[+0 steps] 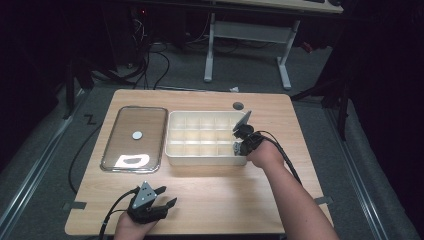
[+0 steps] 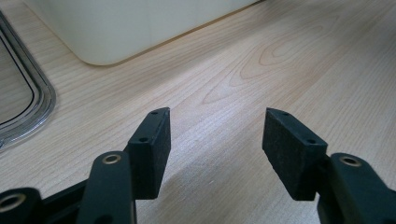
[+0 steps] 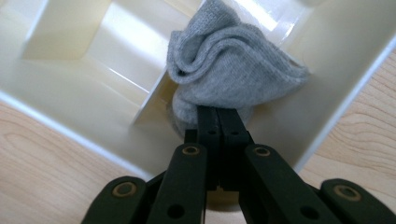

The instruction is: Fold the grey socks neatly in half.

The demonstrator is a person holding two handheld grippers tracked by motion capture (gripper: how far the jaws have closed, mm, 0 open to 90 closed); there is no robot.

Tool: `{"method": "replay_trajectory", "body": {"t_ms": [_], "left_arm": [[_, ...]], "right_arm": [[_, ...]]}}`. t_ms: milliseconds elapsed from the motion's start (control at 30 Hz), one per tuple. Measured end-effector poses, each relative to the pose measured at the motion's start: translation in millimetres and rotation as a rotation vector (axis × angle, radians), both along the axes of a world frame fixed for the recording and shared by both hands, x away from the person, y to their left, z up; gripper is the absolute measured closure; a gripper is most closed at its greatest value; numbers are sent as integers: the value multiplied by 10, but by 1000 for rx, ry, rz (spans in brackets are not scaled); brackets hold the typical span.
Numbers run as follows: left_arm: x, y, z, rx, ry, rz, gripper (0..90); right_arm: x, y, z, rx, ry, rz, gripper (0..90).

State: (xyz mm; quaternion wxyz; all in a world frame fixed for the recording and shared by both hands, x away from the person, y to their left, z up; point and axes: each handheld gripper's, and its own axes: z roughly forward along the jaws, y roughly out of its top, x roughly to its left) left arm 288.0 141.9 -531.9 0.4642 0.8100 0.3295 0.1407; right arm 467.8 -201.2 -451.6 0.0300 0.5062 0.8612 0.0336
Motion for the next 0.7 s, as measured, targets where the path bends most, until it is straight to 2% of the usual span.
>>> {"method": "replay_trajectory", "body": {"t_ms": [367, 467, 500, 567, 633, 700], "left_arm": [[-8, -9, 2, 5, 1, -4, 428], [-3, -9, -1, 3, 3, -3, 427], [-2, -8, -2, 3, 3, -3, 427], [1, -3, -1, 6, 6, -6, 427], [3, -5, -3, 3, 7, -4, 427], [5, -5, -3, 4, 9, -5, 427]], "right_arm": [[-44, -55, 231, 59, -48, -12, 873], [-16, -74, 285, 85, -70, -35, 781], [-5, -79, 304, 94, -81, -49, 778], [20, -76, 329, 103, -84, -72, 804], [37, -65, 326, 76, -98, -66, 893], [44, -41, 302, 56, -95, -65, 900]]}}
